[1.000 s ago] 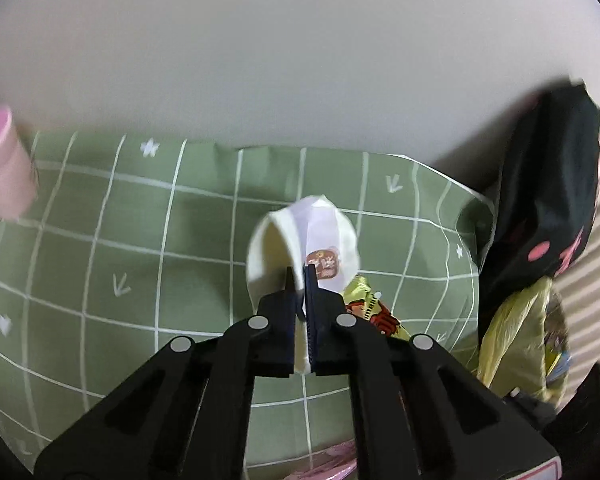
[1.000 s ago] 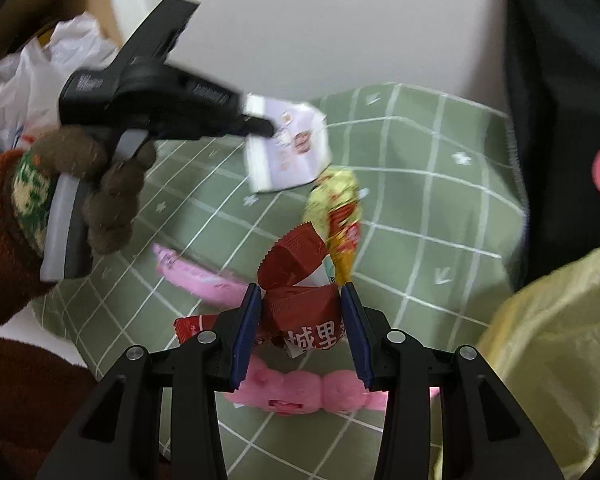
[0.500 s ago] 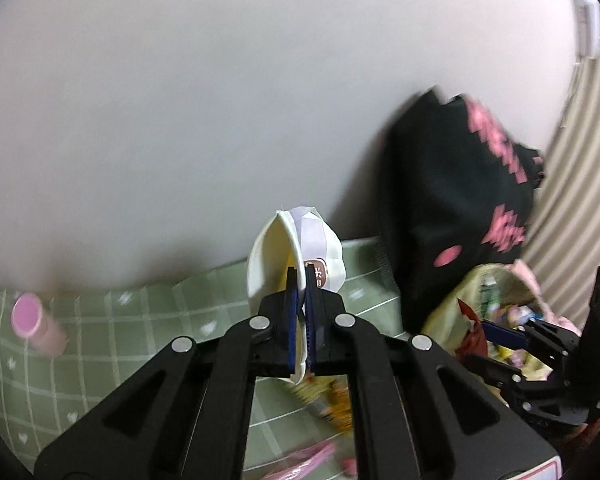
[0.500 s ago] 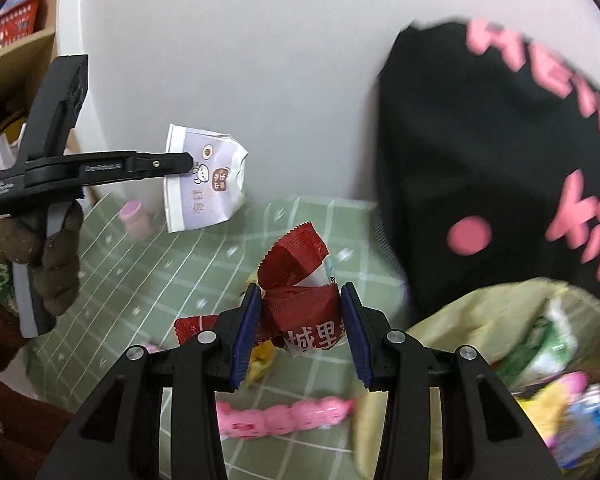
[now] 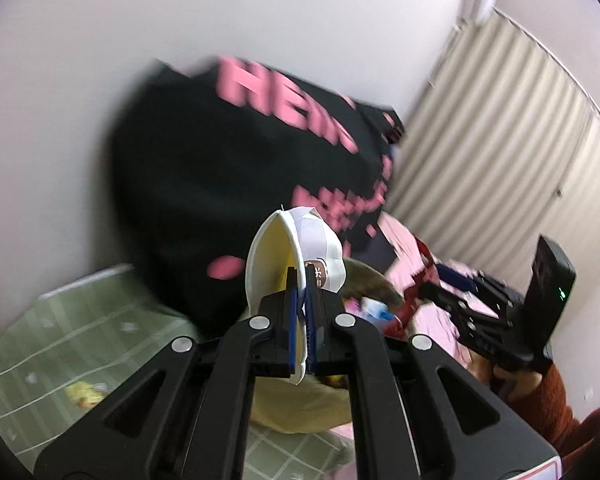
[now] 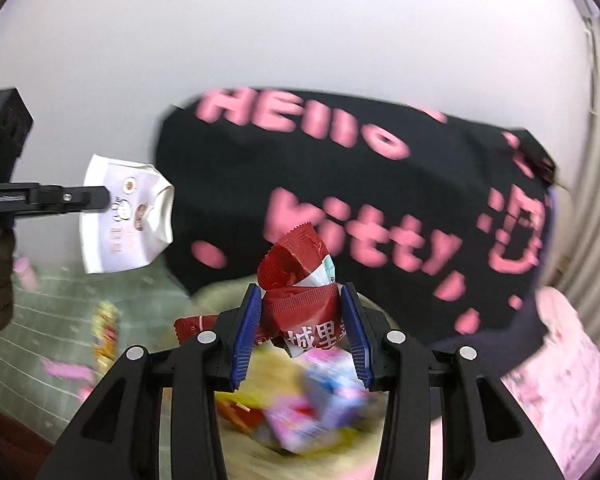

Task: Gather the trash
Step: 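Carry both wrappers up over the yellow trash bin with both tools, then open both tools to drop the wrappers into the yellow bin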

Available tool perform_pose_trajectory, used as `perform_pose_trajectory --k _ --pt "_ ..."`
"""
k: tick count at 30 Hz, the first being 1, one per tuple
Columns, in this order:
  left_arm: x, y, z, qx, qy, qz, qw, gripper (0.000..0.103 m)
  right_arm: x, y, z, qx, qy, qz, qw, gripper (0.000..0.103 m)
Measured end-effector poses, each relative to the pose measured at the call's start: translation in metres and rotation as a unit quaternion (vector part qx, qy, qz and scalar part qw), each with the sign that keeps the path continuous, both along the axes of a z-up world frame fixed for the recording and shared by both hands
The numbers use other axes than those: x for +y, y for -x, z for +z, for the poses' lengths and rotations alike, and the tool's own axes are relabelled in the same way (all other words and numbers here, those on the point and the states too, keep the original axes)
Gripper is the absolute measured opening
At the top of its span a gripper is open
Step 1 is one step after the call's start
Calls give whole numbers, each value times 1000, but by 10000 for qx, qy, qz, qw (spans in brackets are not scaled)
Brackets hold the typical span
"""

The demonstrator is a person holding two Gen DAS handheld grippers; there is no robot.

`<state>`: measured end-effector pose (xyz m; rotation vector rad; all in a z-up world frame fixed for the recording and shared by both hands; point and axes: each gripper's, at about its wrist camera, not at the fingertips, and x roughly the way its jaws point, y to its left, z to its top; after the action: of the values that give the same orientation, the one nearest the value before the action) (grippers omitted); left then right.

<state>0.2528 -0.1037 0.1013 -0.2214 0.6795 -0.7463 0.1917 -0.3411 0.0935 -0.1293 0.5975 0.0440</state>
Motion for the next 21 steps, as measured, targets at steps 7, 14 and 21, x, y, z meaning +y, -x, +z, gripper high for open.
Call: perform_pose_trajectory --k 7,14,21 --pt "-78 -15 -31 491 -289 -794 9952 3 -23 -7 -47 693 12 42 9976 39" --pt "-121 -43 -98 945 -1296 -626 9851 5 -17 -24 -88 1216 -141 272 9921 37" --pt "-132 -43 -102 863 -1482 -686 9828 5 -9 -30 -97 1286 32 351 9911 37"
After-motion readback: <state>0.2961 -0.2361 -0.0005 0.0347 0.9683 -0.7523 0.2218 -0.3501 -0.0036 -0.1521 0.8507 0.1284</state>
